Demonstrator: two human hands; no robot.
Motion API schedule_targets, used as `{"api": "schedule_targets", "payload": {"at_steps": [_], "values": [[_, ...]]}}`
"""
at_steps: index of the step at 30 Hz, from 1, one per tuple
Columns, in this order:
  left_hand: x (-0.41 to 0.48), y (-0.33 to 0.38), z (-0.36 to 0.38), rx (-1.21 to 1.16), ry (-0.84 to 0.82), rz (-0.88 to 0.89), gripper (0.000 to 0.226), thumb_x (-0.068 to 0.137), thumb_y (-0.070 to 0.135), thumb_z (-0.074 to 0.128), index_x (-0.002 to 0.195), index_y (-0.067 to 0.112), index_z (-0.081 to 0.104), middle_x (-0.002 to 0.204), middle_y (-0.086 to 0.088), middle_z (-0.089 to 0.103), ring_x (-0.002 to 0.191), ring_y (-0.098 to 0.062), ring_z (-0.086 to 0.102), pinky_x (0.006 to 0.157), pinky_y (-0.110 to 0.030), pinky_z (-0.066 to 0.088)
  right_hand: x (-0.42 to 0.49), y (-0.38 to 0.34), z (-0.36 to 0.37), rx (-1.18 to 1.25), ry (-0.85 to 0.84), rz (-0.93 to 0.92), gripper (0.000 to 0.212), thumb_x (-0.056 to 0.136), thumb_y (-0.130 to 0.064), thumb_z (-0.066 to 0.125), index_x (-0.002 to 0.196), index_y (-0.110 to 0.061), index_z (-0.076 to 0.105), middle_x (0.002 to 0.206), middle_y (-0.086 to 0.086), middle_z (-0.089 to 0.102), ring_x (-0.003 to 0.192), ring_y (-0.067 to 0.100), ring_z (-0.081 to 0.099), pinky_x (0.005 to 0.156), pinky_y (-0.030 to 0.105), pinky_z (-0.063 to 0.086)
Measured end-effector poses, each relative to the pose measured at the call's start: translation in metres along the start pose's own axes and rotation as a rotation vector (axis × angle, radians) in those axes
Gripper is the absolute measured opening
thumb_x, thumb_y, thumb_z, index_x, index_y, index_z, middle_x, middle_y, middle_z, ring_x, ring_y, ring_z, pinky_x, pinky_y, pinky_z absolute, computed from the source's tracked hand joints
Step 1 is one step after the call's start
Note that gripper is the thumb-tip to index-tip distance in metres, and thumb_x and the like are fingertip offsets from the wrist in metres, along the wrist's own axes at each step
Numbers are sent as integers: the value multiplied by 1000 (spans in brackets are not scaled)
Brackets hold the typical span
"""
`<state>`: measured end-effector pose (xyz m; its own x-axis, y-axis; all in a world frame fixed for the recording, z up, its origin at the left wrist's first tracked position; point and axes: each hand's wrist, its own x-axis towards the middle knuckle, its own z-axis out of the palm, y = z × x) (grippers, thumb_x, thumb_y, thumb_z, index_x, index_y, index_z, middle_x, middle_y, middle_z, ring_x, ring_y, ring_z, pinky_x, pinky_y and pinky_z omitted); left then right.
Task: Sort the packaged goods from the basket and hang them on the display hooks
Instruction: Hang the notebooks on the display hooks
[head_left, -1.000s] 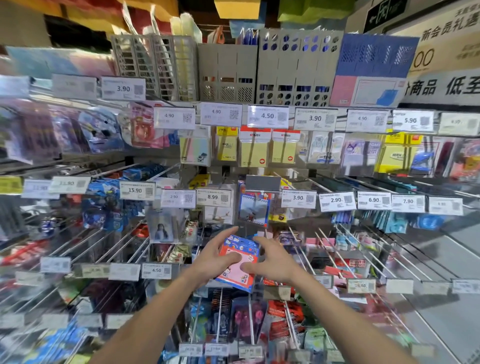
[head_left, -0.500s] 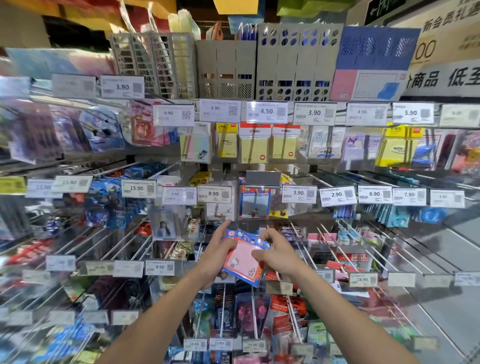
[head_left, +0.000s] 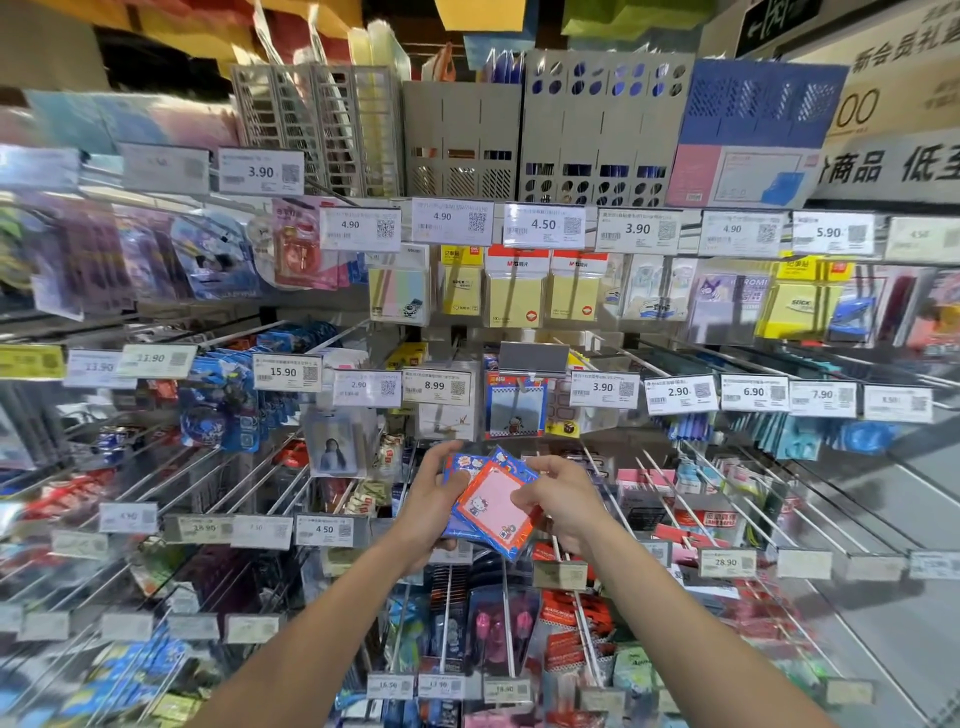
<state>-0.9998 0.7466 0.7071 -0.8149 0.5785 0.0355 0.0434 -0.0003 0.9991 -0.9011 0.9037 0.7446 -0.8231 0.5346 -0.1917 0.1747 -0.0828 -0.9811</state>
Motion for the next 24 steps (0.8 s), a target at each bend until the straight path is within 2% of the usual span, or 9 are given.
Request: {"api": "schedule_targets", "payload": {"at_steps": [3,4,7,9,11,13,18,21,24], "values": [[-6,4,0,18,7,20,34,108,37,50,139,50,44,109,-10,74,79,-27,72,47,-33,50,-4,0,0,34,-19,-14,35,79,18,66,105,-6,63,91,15,72,70,22,67,54,27,46],[-7,5,1,6,15,24,34,108,37,50,141,47,44,111,-10,74,80,-25,73,49,-34,53,-6,0,-1,36,-28,-17,36,78,18,66,103,-8,63,92,13,71,68,22,65,52,25,44],[-8,8,3,-35,40,36,37,110,41,41,146,44,46,126,-3,70,98,-20,75,78,-38,60,-9,1,-4,50,-66,-35,39,78,18,64,106,-8,62,98,12,71,74,24,66,50,27,45],[-9,10,3,-32,37,38,39,110,45,37,149,47,43,135,6,64,105,-10,72,81,-31,60,-9,2,-5,72,-48,-52,37,79,19,64,107,-6,64,99,14,73,76,25,68,52,29,49],[-13,14,5,-57,34,32,39,111,44,38,149,50,38,131,9,66,97,-6,73,70,-22,58,-9,3,-5,63,-15,-88,36,80,18,65,107,-5,65,102,16,74,82,29,72,57,33,53],[-15,16,5,-92,43,18,37,112,39,38,146,53,37,124,1,72,83,-9,74,57,-19,53,-10,4,-4,27,19,-137,37,77,16,68,106,-7,67,105,17,74,87,33,74,60,35,55],[-9,15,7,-185,98,-28,41,113,27,38,149,44,44,111,-4,77,88,-31,76,57,-34,57,-14,0,-1,-19,34,-183,36,74,21,64,99,-5,61,94,12,70,76,30,70,56,35,52],[-16,21,8,-166,93,-35,36,112,27,41,143,45,47,104,-11,78,66,-21,72,40,-27,47,-15,0,-3,-18,6,-173,33,79,18,64,97,-8,54,91,12,71,72,28,68,54,33,48],[-21,22,7,-157,72,6,33,112,27,42,139,45,50,106,-10,77,68,-16,73,42,-22,48,-15,-1,-9,-26,-2,-195,34,79,18,65,95,-9,51,90,13,71,75,28,68,53,32,48]]}}
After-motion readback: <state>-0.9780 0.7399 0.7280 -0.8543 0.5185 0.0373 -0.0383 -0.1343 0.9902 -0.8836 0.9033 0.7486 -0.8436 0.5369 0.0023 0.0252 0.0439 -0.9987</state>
